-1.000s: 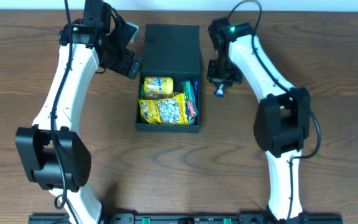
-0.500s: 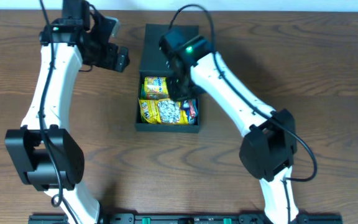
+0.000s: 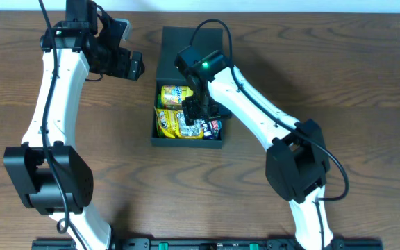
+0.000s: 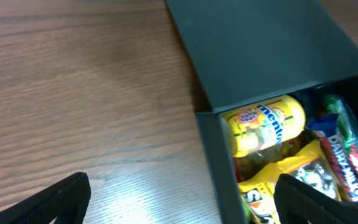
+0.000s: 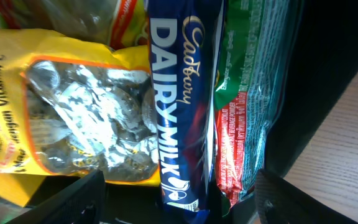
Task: Pack container
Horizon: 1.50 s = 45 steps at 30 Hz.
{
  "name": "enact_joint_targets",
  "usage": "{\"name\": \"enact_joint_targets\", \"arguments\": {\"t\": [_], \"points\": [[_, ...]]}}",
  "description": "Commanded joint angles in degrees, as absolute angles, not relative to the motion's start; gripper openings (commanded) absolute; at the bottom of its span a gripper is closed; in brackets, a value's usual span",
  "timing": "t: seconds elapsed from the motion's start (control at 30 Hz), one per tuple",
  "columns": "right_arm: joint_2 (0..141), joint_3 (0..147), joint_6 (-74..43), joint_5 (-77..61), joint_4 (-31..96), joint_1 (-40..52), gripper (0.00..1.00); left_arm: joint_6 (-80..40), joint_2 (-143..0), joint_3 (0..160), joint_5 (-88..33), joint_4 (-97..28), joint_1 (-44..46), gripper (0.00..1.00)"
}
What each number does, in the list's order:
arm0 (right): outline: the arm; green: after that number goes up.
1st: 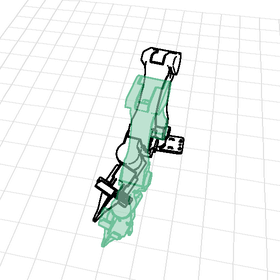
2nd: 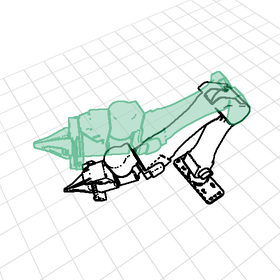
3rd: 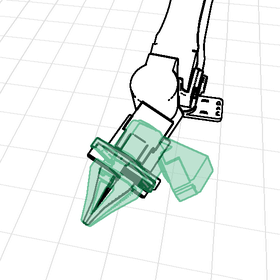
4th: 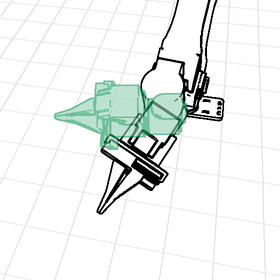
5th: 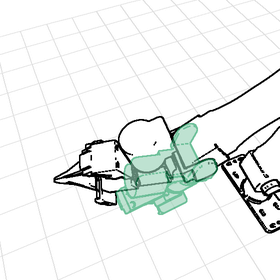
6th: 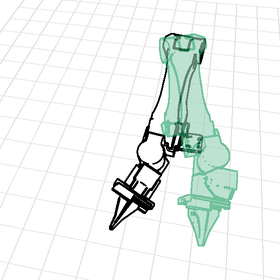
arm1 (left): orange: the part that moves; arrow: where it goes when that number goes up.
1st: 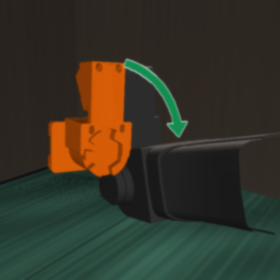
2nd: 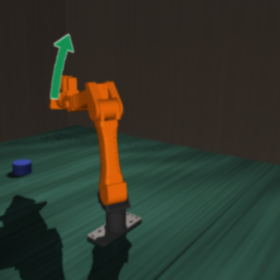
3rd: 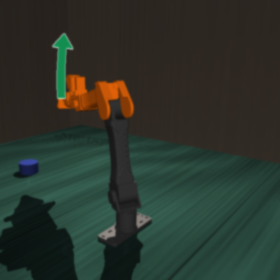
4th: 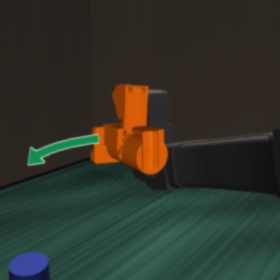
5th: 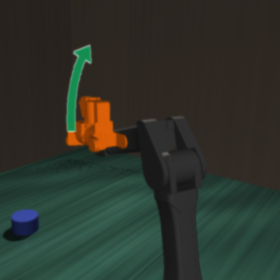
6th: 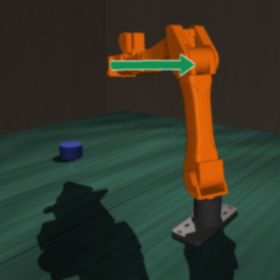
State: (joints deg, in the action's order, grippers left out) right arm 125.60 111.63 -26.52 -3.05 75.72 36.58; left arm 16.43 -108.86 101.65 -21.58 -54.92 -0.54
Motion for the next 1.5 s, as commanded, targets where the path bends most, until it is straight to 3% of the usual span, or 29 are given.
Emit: {"name": "enact_joint_targets", "arguments": {"t": [0.0,0.07,0.1,0.13,0.17,0.27,0.3,0.33,0.47,0.7,0.9,1.47], "points": [[123.5,116.3,-26.1,-2.3,76.0,35.1,0.76,15.9,-107.4,102.2,-27.2,-54.7,-0.6,0.95],[121.6,118.3,-26.1,-0.4,75.7,33.8,0.83,16.8,-107.4,102.2,-30.3,-54.5,-0.8,0.95],[120.5,118.8,-26.1,1.0,75.3,32.9,0.95,17.4,-107.4,102.2,-31.6,-54.3,-0.9,0.95],[119.4,118.8,-26.0,2.3,74.6,31.7,0.99,17.6,-107.4,102.2,-32.4,-54.1,-0.9,0.95],[118.5,118.8,-25.3,3.4,73.8,30.1,0.93,17.6,-107.4,102.2,-32.7,-53.6,-0.9,0.89],[118.0,118.8,-24.6,3.4,73.0,24.9,0.27,17.5,-107.5,102.2,-32.7,-52.7,-0.9,0.13],[118.3,118.6,-24.5,2.8,72.7,22.3,0.08,17.5,-107.7,102.1,-32.6,-52.4,-0.9,0.06],[118.7,118.5,-24.5,2.0,72.2,20.5,0.02,17.5,-107.9,102.1,-32.7,-52.1,-0.9,0.06],[122.2,117.8,-22.0,-6.7,68.0,14.0,0.01,16.8,-109.5,102.0,-31.4,-49.9,0.2,0.06],[134.5,117.8,-18.5,-23.8,59.4,7.5,0.01,-8.6,-121.1,102.1,-28.1,-42.9,0.2,0.06],[140.1,117.8,-16.5,-32.4,56.0,7.6,0.02,-20.4,-128.4,102.1,-31.6,-36.6,1.6,0.06],[143.7,117.8,-20.0,-42.1,48.3,10.4,0.01,-24.9,-133.6,102.1,-43.2,-28.9,1.6,0.06]]}}
